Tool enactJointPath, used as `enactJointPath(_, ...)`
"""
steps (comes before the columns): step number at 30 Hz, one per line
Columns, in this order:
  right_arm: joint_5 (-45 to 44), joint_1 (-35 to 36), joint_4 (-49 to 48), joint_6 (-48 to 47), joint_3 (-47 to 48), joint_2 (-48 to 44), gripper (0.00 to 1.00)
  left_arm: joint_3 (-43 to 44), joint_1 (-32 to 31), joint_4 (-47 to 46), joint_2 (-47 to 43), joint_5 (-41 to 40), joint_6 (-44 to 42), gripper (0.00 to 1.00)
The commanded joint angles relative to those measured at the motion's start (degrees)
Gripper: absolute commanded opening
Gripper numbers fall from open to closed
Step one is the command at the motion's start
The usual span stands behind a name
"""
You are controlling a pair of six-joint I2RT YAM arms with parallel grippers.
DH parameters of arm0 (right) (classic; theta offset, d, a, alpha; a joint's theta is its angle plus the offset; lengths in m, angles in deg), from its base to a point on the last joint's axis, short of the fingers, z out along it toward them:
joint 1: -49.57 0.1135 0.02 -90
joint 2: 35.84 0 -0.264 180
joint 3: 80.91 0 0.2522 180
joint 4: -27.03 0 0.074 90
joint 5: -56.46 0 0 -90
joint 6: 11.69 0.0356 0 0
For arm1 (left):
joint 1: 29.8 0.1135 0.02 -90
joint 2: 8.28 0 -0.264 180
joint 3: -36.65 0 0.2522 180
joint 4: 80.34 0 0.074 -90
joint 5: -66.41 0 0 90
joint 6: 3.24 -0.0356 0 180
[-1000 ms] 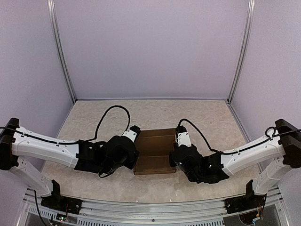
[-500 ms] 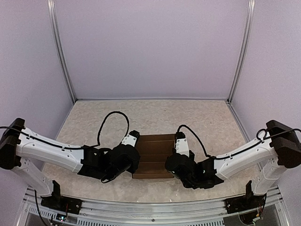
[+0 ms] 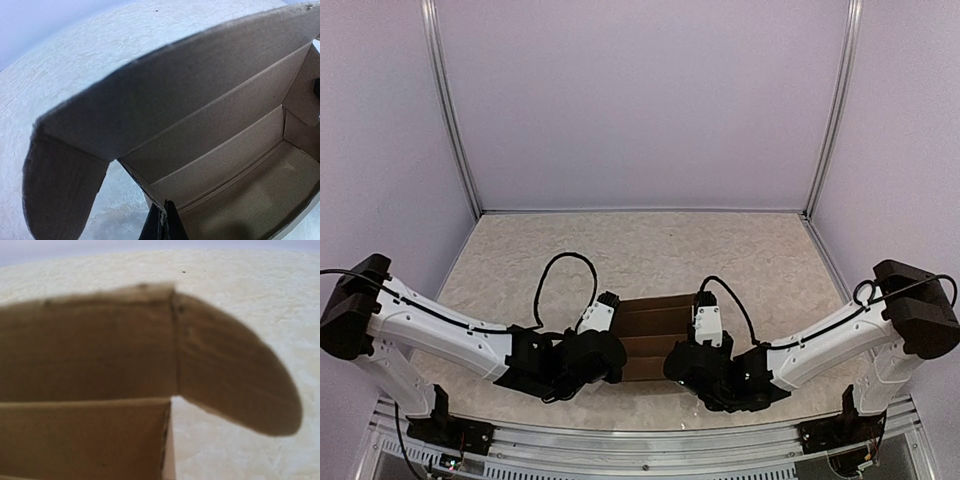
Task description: Fold the paper box
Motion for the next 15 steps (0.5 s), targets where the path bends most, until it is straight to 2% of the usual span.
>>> enactJointPath(1, 4.95, 2.37, 3.12, 3.57, -0.44, 2.08, 0.0, 0.2, -1.88, -3.37, 1.61, 2.4, 1.11, 0.0)
enactJointPath(12, 4.87, 3.09, 5.12, 4.61, -0.41, 0.89, 0.0, 0.56, -3.29, -2.15, 2.38, 0.93, 2.99, 0.0)
enactJointPath(15, 4.72, 3.09, 5.22, 4.17, -1.0, -0.51, 0.06, 0.31, -3.43, -1.91, 2.73, -0.11, 3.58, 0.0)
